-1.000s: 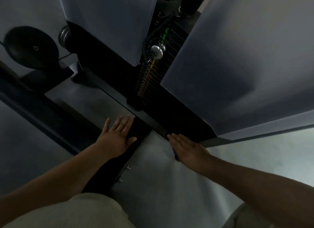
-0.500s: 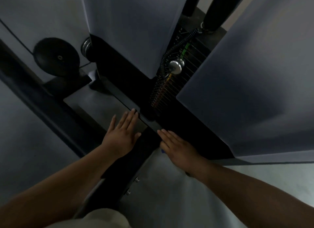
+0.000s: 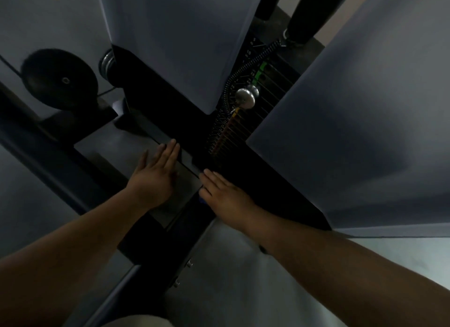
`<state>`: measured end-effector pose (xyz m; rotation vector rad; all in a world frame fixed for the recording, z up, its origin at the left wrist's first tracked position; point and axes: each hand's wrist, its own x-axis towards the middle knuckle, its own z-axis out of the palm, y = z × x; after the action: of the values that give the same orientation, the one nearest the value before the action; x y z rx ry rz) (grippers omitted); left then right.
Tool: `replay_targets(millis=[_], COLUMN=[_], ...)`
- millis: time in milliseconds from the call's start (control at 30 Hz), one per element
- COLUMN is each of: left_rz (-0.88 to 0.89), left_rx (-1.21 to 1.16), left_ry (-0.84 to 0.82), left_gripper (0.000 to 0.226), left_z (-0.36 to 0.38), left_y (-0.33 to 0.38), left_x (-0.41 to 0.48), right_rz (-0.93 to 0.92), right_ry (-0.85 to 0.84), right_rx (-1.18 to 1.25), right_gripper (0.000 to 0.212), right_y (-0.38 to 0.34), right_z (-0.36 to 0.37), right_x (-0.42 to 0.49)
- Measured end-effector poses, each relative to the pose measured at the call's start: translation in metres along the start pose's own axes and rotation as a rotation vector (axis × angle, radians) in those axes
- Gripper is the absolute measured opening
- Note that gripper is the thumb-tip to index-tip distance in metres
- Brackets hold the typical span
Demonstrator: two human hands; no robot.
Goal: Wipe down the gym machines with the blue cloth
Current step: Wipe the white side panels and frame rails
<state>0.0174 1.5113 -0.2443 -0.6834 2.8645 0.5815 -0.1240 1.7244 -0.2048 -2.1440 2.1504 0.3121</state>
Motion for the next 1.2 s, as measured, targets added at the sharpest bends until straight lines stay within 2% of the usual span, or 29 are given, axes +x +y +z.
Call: replay_targets(millis=[100,167,267,400,500,633,767,867,1033,1200], left_rz=[0.032,0.032,0.002,-0.021,-0.021,-0.039,-0.112,-0.145,-0.154,-0.209], left_rx=[0.023,0.017,-0.017,-0.015,-0.003,-0.009,0.010,0.016,0.076,0.043], left_ry=[-0.014,-0.006,-0.005,0.069,0.029,0.045,0.072,0.025,-0.010,-0.060], left_gripper=[0.092,0.091,0.093,0.091,0.090,0.084,0.082,0.079,0.080,0.083], left_z=[0.002,0.003,-0.003,-0.009,-0.011,-0.017,-0.023,-0.029,-0.035,-0.051], left_y=[-0.004,-0.009,-0.018,-0.038,-0.047,-0.055,-0.070,-0.072,-0.072,-0.085], left_x=[0.001,0.000,0.001,0.005,0.011,0.010,0.016,0.027,0.027,0.028], right_rz=[0.026,0.036,0.062,0.024,-0.014,0.009,0.010,0.003,0.041,0.015], right_ry=[0.027,-0.011,-0.059,0.016,0.066,0.113,0.118,0.113,0.091,0.078], right_rx=[0.096,0.106,0.061,0.141,0.119,0.154,0.125,0.108,0.163,0.084], right_gripper=[0.043,0.035,0.037,0.034,0.031,0.042,0.039,0.036,0.055,0.037], right_y=[-0.002,-0.003,-0.004,-0.001,-0.001,-0.014,-0.012,-0.006,-0.013,-0.014], right_z=[-0.010,-0.020,-0.020,0.001,-0.005,-0.018,-0.002,-0.005,-0.028,-0.011], right_x=[0.036,0.064,0.073,0.051,0.080,0.123,0.106,0.120,0.179,0.145])
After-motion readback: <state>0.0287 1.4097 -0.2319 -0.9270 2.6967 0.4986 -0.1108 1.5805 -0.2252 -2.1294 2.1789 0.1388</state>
